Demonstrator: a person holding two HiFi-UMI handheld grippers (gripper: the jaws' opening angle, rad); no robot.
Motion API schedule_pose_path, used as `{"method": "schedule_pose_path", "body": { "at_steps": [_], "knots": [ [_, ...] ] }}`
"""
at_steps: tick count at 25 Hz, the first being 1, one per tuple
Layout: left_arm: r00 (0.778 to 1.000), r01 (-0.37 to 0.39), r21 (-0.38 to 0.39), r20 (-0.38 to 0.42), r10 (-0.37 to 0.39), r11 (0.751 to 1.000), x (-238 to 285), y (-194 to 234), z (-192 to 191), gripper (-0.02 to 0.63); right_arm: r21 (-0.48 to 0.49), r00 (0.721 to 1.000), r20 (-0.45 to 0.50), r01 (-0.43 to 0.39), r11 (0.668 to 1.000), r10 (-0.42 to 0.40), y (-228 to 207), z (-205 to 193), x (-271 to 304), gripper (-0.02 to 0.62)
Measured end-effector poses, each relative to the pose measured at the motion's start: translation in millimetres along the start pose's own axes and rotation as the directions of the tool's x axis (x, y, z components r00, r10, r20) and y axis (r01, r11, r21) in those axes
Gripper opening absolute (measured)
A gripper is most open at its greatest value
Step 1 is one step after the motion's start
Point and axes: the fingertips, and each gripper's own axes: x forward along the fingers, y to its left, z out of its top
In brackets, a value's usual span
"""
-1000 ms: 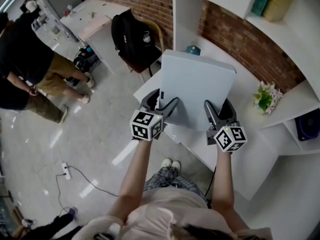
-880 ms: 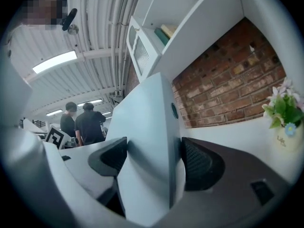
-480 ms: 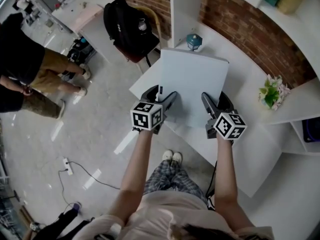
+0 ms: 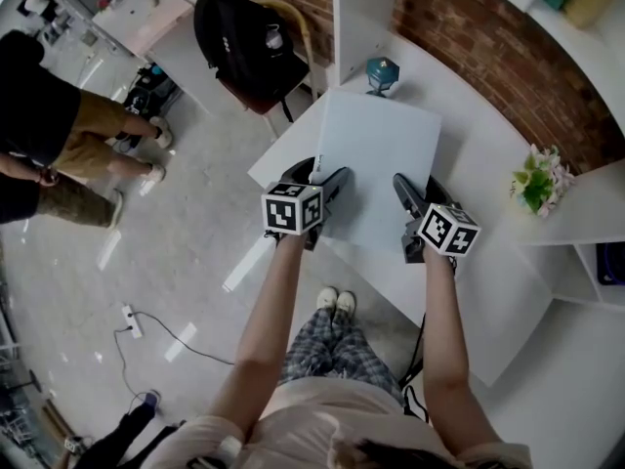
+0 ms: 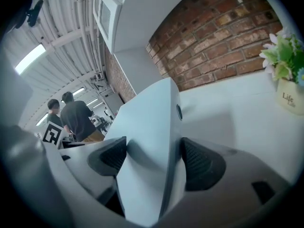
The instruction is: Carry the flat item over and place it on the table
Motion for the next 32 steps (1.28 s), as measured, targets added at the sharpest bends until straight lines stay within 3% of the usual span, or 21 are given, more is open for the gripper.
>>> {"method": "schedule_pose_path", "body": {
  "at_steps": [8, 14, 19, 21, 24, 28, 32],
  "knots": [
    [0.996, -0.013, -0.043, -0.089, 0.009, 0.999, 24.5, 13.7, -16.7, 0.313, 0.06, 0.995, -0.086, 0.062, 0.996, -0.057, -20.1, -18.6, 18.3, 0.377],
    [0.973, -0.03, -0.061, -0.23, 0.015, 0.998, 37.9, 16.9, -33.7, 0.314, 0.103, 0.976, -0.199, 0.116, 0.988, -0.094, -32.0, -35.8, 22.0, 0.388],
    [0.94, -0.048, -0.038, -0.34, 0.032, 0.998, 45.5, 17.2, -46.5, 0.325, -0.044, 0.949, -0.259, 0.175, 0.984, -0.18, -34.3, -41.4, 21.3, 0.39],
    [0.932, -0.052, -0.012, -0.36, 0.044, 0.999, 46.3, 17.3, -44.5, 0.328, -0.077, 0.944, -0.263, 0.186, 0.979, -0.2, -34.8, -38.8, 21.7, 0.403],
    [0.928, -0.051, 0.011, -0.37, 0.051, 0.999, 45.9, 16.9, -42.7, 0.337, -0.052, 0.946, -0.258, 0.188, 0.981, -0.195, -37.5, -39.0, 20.2, 0.42],
    [0.934, -0.049, 0.002, -0.355, 0.046, 0.999, 45.8, 17.1, -43.0, 0.342, -0.036, 0.951, -0.249, 0.181, 0.983, -0.184, -37.3, -39.9, 18.7, 0.426],
    [0.938, -0.045, 0.042, -0.342, 0.056, 0.998, 42.4, 17.7, -37.7, 0.348, -0.044, 0.956, -0.238, 0.168, 0.985, -0.174, -34.9, -36.2, 15.2, 0.431]
  ]
}}
